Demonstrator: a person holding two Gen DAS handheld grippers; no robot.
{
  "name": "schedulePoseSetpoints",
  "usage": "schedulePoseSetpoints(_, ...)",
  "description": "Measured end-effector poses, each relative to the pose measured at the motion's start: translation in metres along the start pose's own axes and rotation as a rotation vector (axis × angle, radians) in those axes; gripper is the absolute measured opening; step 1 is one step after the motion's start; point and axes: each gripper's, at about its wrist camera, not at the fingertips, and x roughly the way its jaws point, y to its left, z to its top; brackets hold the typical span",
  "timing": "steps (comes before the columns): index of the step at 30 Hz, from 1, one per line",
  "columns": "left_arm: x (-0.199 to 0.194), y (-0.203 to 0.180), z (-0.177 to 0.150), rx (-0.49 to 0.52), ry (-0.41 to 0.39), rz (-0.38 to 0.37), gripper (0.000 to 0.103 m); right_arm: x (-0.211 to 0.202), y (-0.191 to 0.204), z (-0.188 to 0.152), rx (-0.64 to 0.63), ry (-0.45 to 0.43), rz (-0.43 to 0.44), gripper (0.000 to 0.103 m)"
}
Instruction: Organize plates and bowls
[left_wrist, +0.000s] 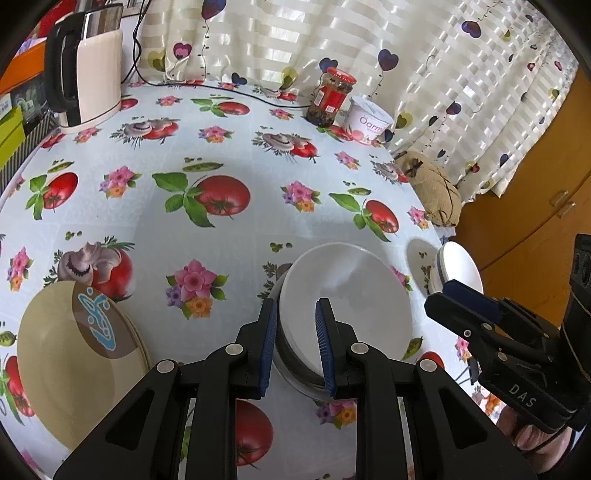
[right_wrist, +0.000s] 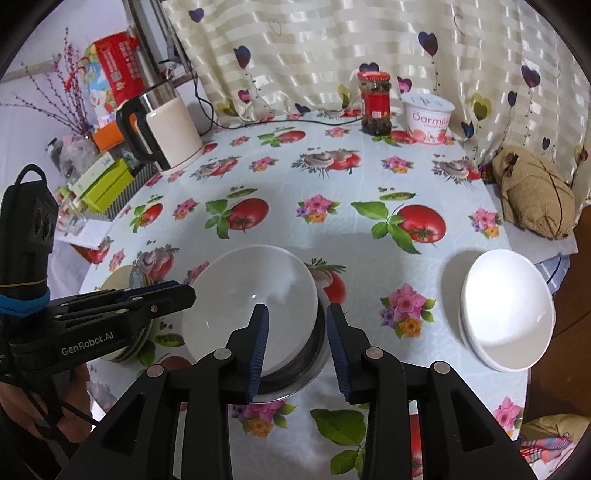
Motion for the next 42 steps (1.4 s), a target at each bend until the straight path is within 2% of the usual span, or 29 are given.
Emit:
schedulePoseSetpoints(20,-0.012,-0.047,0.005,0.098,-0.025,-0.026,0.023,-0.038,-0.004,0.0,-0.05,-0.108,-0.096,0.043)
schedulePoseSetpoints(42,0.002,-0.088,0.01,0.182,-0.007,-0.053,0.023,-0.049,-0.039,-0.007,0.008,-0.133,-0.121,0.045)
